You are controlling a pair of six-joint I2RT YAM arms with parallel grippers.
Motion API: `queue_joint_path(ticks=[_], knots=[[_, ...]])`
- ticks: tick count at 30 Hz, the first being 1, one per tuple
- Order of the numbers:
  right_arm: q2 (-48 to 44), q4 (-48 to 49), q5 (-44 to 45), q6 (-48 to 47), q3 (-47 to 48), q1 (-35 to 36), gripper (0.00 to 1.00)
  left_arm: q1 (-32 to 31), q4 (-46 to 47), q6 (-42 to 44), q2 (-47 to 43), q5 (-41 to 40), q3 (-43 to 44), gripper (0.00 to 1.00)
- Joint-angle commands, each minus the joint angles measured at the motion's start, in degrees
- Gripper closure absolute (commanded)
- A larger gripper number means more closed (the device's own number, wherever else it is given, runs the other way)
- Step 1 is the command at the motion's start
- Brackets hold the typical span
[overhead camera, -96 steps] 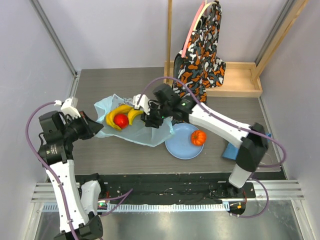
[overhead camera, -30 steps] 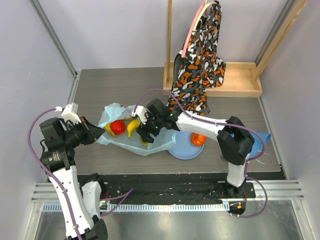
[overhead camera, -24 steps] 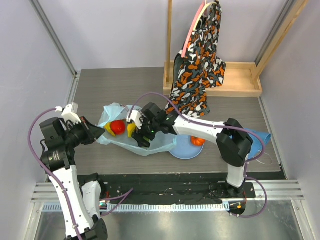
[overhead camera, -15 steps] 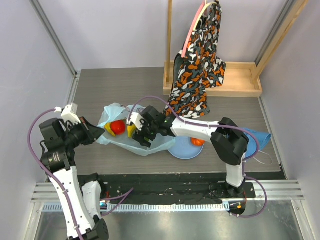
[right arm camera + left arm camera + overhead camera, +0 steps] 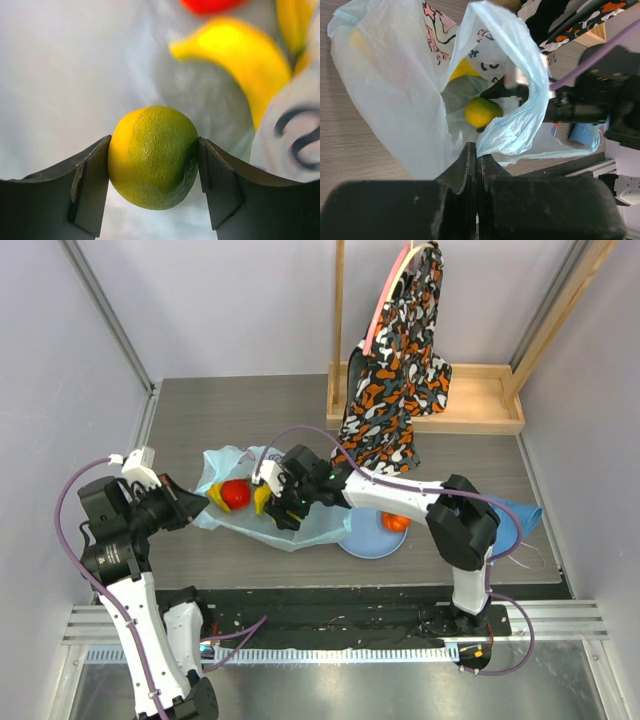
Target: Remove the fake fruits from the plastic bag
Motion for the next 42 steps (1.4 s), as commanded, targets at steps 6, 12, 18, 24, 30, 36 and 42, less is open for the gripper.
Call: queue_joint_path(ticks=[6,12,18,24,30,36,42], knots=[[-13.0,-3.4,-19.6,10.5,12.2,0.1,0.57,0.6,2.1,-1.4,0.0,2.0,0.0,1.00],[-22.6,-17.7,-17.8,1.5,10.1,-0.7,0.59,0.7,2.0,-0.9,0.0,1.6,1.0,1.00],[-36.3,-29.4,-7.5,-5.0,0.6,-9.6,0.60,0.7,2.1,-0.5,-0.5,0.9,0.9,1.00],[-41.1,-27.1,7.0,-13.2,-10.5,-19.0,0.60,0.6,2.8,-0.8,0.2,1.3,0.8,1.00],[-36.6,-14.1,13.0,-20.1,-21.8,-19.8,0.61,0.7,3.0,-0.7,1.7,1.3,2.1,1.00],[-28.6,-2.1,16.2,-23.0,-25.7,-19.7,0.62,0.8,2.7,-0.2,1.6,0.5,2.4,1.00],[-23.2,1.3,16.9,-23.4,-25.1,-19.8,0.61,1.4,1.6,0.2,1.4,0.3,2.2,1.00]])
